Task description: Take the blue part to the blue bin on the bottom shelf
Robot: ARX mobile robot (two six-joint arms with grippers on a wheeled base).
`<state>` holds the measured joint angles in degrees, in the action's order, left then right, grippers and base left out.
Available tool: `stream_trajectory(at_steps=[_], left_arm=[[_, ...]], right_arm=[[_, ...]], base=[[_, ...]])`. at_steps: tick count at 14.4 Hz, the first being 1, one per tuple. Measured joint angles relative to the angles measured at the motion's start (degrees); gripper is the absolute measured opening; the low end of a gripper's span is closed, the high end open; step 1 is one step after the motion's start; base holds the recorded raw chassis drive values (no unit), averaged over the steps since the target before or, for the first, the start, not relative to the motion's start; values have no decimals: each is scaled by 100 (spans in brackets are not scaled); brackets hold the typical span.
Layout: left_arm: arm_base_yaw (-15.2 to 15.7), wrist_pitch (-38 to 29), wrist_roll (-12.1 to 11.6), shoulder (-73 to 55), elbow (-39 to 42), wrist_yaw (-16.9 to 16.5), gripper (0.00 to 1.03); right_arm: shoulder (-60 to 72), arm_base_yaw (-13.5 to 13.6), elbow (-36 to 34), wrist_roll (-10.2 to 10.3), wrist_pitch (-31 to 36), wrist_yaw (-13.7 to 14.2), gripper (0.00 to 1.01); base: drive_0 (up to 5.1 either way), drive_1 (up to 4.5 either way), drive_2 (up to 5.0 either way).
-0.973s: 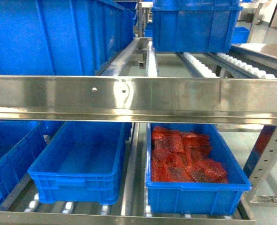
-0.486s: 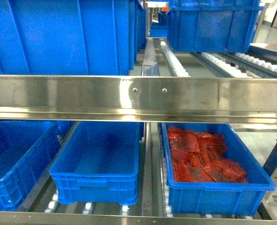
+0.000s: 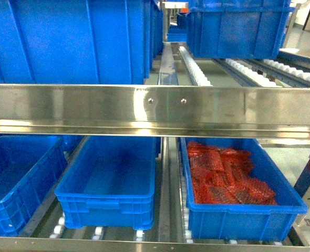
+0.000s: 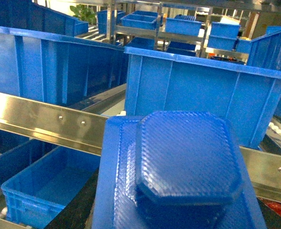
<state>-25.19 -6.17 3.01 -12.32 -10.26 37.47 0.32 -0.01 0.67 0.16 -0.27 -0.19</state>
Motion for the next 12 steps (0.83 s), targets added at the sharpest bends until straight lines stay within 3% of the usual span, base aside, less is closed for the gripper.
stream_trajectory(at_steps=[12], left_arm=[[0, -2, 0, -4, 0, 2, 43]], right_arm=[[0, 0, 0, 0, -7, 17, 98]], base=[[0, 0, 0]])
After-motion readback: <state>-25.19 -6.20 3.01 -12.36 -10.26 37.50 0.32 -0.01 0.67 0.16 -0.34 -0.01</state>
